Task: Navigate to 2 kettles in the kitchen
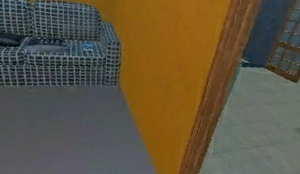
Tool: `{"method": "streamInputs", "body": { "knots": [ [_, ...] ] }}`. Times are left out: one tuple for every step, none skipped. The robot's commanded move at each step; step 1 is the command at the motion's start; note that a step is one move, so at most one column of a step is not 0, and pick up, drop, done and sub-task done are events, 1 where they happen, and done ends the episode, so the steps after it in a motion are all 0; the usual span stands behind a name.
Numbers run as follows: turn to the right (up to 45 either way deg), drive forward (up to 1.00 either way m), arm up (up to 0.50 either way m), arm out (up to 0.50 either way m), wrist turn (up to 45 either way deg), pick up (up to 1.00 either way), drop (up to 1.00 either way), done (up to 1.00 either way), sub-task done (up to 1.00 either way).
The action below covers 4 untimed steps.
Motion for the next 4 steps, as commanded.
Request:
{"method": "streamInputs", "body": {
  "knots": [
    [0.0,0.20,0.00,0.00,0.0,0.00,0.00,0.00,0.00],
    [45.0,0.00,0.00,0.00,0.0,0.00,0.00,0.00,0.00],
    [18.0,0.00,0.00,0.00,0.0,0.00,0.00,0.00,0.00],
    [0.0,0.40,0.00,0.00,0.0,0.00,0.00,0.00,0.00]
  ]
}}
